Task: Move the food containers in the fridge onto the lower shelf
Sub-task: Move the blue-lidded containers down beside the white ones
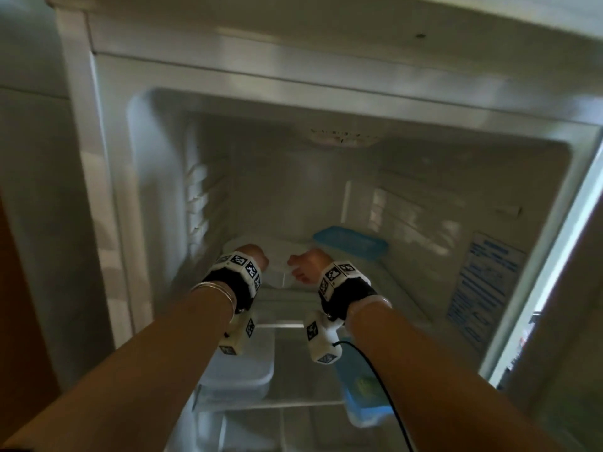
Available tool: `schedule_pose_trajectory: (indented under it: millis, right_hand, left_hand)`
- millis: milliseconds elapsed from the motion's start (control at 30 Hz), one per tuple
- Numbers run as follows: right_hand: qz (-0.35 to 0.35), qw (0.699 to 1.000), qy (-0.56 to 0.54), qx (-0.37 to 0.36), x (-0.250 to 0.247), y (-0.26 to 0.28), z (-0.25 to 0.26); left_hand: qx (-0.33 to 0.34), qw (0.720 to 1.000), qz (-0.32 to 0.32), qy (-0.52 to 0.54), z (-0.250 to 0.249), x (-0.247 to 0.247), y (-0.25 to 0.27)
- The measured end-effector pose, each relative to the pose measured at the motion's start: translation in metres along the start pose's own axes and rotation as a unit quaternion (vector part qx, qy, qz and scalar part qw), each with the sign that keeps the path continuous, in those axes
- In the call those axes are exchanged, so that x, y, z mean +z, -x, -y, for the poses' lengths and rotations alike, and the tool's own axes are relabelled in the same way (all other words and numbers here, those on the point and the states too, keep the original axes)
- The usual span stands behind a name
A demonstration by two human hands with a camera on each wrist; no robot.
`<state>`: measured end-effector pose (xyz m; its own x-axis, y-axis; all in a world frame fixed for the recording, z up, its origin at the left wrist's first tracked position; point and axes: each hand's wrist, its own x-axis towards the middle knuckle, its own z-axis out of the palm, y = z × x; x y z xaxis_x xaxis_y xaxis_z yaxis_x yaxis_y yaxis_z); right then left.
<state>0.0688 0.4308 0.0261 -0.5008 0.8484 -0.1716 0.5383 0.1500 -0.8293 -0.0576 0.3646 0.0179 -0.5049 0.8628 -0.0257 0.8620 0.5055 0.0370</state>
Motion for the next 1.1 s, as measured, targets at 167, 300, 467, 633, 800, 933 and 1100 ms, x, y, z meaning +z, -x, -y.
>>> schedule_pose_trajectory:
  millis: [167,300,467,633,800,933,1100]
  right_hand:
    - [-0.005,1.000,-0.030,-0.007,-0.002,0.035,0.004]
    - [-0.066,0.986,0.149,-0.040,-0.015,0.035,0.005]
    - [-0.027,0.972,0.230,-0.041,-0.006,0.026,0.000]
    - [-0.023,0.993,0.109,-0.050,0.010,0.028,0.001]
    - [-0.001,0.999,0.011,-0.034,0.019,0.039,0.003]
    - [0.000,1.000,-0.012,-0.026,0.024,0.049,0.003]
    - [-0.017,0.993,0.106,-0.043,0.018,0.057,0.002]
  left_hand:
    - [0.005,0.993,-0.009,0.115,-0.002,-0.012,0.021]
    - [-0.023,0.982,-0.020,0.184,0.005,-0.018,0.026]
    - [-0.044,0.981,-0.024,0.189,0.014,-0.018,0.031]
    - [-0.047,0.986,-0.014,0.162,0.017,-0.014,0.037]
    - [-0.030,0.989,-0.007,0.144,0.018,-0.014,0.045]
    - [-0.016,0.993,0.003,0.117,0.010,-0.015,0.059]
    - [0.008,0.992,0.038,0.118,0.001,-0.018,0.061]
